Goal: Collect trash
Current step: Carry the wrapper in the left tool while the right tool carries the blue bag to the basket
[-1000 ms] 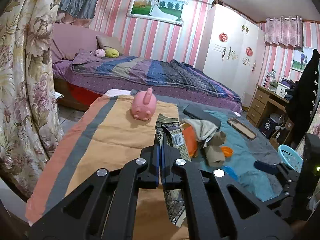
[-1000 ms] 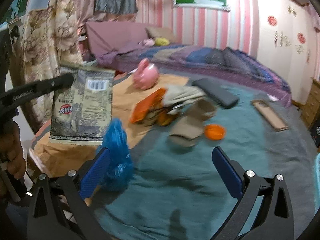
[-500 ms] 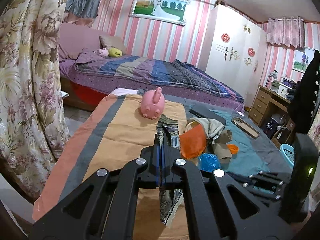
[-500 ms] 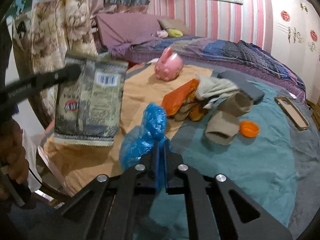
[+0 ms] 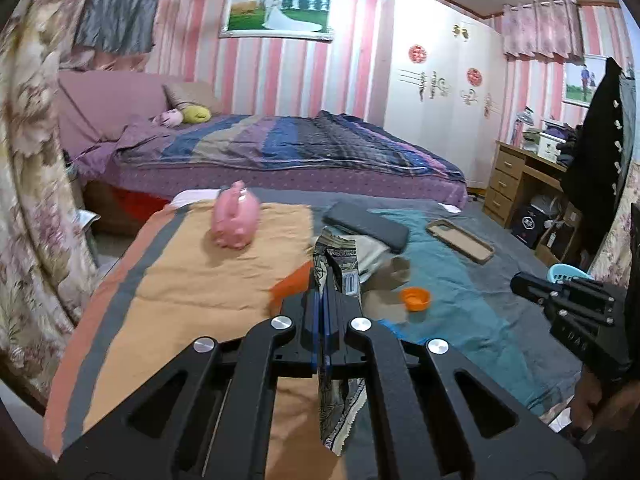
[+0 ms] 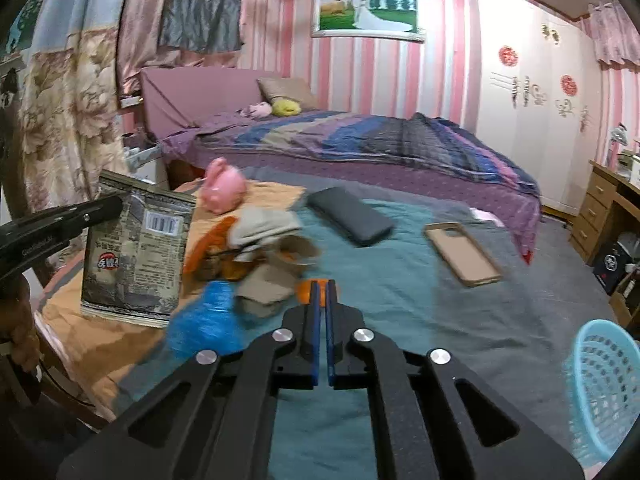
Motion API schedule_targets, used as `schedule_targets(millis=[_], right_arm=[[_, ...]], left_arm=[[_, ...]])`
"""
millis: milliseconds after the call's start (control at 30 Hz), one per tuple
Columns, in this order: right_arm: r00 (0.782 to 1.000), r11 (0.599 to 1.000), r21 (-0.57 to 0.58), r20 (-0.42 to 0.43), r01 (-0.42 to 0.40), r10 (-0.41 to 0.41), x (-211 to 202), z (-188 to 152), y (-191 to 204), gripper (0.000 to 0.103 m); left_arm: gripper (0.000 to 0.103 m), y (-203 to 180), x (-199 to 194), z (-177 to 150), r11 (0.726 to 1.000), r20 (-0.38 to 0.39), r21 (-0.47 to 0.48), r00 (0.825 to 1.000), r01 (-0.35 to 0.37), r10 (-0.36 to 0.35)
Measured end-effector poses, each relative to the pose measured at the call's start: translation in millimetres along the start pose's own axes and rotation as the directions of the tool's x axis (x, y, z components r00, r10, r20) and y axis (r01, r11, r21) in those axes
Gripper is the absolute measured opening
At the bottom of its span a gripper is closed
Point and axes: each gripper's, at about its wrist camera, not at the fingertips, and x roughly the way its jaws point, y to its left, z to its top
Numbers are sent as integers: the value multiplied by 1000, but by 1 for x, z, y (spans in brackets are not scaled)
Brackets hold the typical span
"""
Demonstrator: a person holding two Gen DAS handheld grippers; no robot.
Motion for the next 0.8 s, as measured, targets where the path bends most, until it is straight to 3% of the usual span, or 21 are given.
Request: schedule_targets(millis=[67,133,200,233,267,333,433,500,567,600,667,800], right_arm=[[1000,1000,29,-7,-4,5,-4,0,-17,2],[996,994,76,-37,-83,86,-1,-2,-24,5],[989,987,79,-46,-139,143,2,-4,-17,54],[988,986,77,-41,-148,151,3,-5,-14,95],[987,985,71,-30,-156,158,4,-5,-8,95],[981,981,56,-57,-183,186,13,-5,4,95],[959,972,81,-163,-220,231,51,-8,28,90],[953,980,41,-231,-192,196,70,-15,44,68],[938,982,29,-291,-189,189,85,-23,52,27],[932,980,47,-301,-196,201,88,-24,51,22],[946,983,80,-268,-167,182,81,-19,43,9],[983,991,104,-155,-81,96,48,-4,10,7]], left_arm=[[0,-9,4,3,1000,3,0,1000,3,-3],[0,-11,6,4,1000,7,-1,1000,-8,8],[0,-6,9,2,1000,3,-27,1000,-17,17],[0,-4,10,2,999,0,-38,1000,-22,22],[0,2,9,0,998,-3,-52,1000,-30,30],[0,7,7,0,997,-4,-45,998,-55,55],[0,15,4,-1,996,-8,-31,996,-86,86],[0,20,3,-3,995,-18,-29,996,-93,92],[0,24,3,-4,996,-27,-32,996,-88,87],[0,24,3,-4,996,-29,-29,996,-87,86],[0,22,1,-2,996,-29,-20,996,-82,81],[0,1,-3,12,1000,-12,-1,1000,-27,27]])
